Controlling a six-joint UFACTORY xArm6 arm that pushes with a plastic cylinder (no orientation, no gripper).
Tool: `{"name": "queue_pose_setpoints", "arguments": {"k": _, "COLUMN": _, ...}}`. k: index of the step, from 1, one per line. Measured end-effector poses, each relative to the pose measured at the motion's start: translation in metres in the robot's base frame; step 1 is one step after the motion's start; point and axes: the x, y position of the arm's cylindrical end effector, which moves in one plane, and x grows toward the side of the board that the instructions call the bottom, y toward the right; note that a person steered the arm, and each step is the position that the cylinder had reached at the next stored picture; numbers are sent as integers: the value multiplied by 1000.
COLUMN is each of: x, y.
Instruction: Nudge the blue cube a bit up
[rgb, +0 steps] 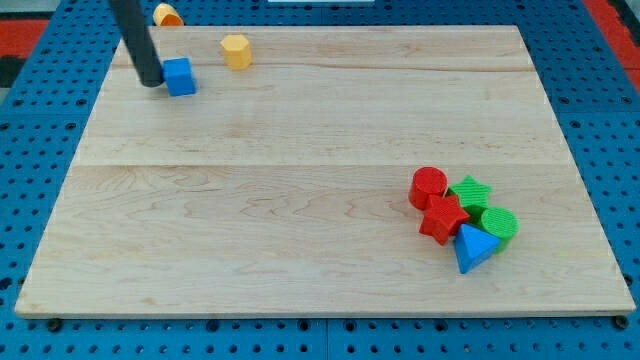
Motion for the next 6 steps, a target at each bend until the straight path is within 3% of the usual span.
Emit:
{"name": "queue_pose_setpoints", "arguments": {"k": 1, "x": 0, "y": 33}}
{"name": "queue_pose_setpoints", "arguments": {"k": 3, "x": 49, "y": 62}}
{"name": "queue_pose_setpoints", "arguments": {"k": 6, "x": 6, "y": 60}}
